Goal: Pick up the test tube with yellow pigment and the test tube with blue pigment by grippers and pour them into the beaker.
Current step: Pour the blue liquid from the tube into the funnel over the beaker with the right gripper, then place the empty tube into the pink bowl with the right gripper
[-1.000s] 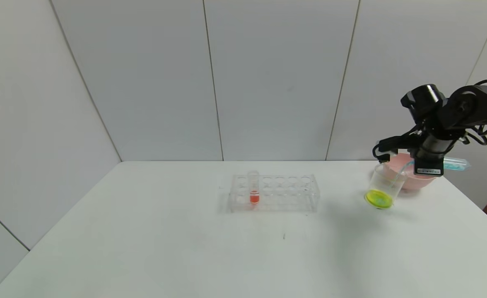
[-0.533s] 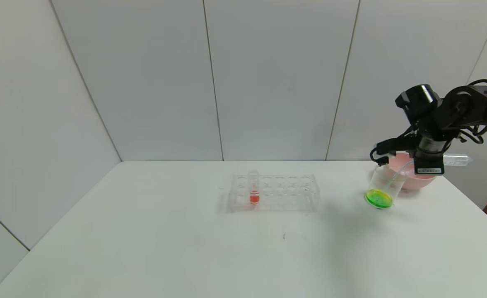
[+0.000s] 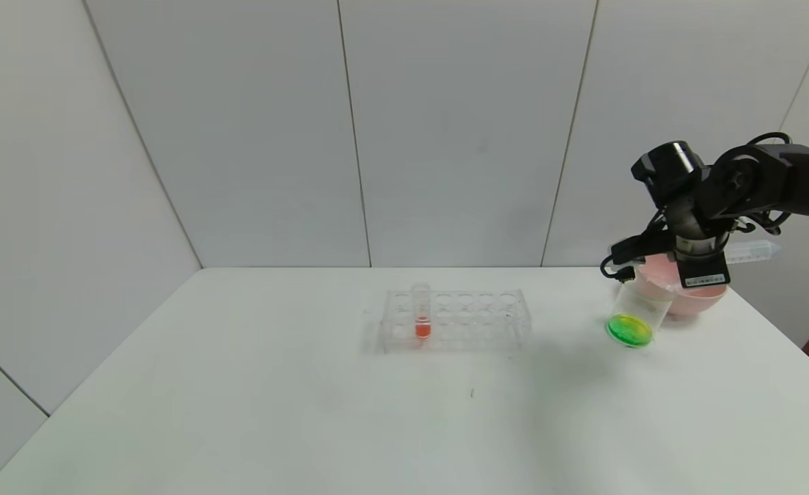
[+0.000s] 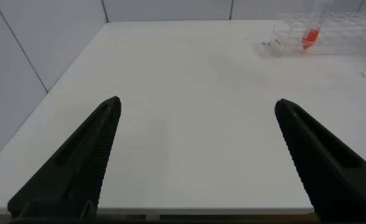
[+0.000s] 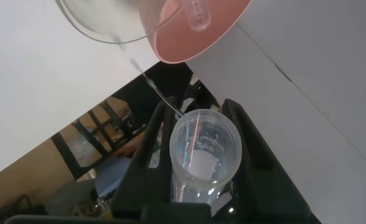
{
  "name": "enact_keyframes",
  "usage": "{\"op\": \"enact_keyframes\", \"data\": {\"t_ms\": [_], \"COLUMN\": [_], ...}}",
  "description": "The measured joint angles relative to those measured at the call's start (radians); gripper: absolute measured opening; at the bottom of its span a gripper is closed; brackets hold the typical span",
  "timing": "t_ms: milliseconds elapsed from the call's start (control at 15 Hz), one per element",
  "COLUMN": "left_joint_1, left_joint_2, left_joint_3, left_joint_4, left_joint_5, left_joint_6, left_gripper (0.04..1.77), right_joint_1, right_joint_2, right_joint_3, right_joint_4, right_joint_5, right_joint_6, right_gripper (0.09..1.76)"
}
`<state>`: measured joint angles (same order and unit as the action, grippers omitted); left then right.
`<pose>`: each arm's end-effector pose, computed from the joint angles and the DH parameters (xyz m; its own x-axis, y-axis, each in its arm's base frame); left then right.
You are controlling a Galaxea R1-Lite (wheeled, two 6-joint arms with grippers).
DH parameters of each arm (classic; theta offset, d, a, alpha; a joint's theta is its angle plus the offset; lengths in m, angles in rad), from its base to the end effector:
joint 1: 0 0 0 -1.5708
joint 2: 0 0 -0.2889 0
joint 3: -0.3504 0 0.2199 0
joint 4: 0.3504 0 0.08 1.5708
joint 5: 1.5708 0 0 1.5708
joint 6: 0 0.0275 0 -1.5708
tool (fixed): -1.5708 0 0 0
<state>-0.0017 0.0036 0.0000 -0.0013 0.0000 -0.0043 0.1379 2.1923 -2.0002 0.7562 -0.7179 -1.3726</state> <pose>0.0254 0.0000 0.0755 1.0000 -0.0017 -0.0023 0.0017 1.0000 -0.0043 0.4424 0.0431 0.1877 0.5254 -0.5912 -0.6119 -0.7345 0.0478 -0.6769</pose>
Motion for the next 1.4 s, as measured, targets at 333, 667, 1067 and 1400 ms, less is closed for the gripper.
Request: {"op": "enact_keyframes", "data": {"t_ms": [333,667,1067,1400], "left_joint_1": [0.0,0.0,0.0,0.0], "left_joint_2": [0.0,0.0,0.0,0.0], "left_joint_3": [0.0,0.0,0.0,0.0], "left_joint_4": [0.0,0.0,0.0,0.0], "left_joint_5": [0.0,0.0,0.0,0.0], "left_joint_6": [0.0,0.0,0.0,0.0], "left_gripper": [1.76,1.76,1.76,1.76], "right_joint_1": [0.006,-0.063,-0.112,-0.063], "right_joint_2": [0.002,-0.033,-0.073,-0.134], "right_joint_3": [0.0,0.0,0.021,0.238], "right_joint_4": [0.01,-0.053,-0.145,-0.579], "right_joint_5": [0.0,0.268,0.734,0.801], "right_joint_6": [0.01,0.048,0.582,0.996], "right_gripper": [0.58,0.58,0.58,0.58]}}
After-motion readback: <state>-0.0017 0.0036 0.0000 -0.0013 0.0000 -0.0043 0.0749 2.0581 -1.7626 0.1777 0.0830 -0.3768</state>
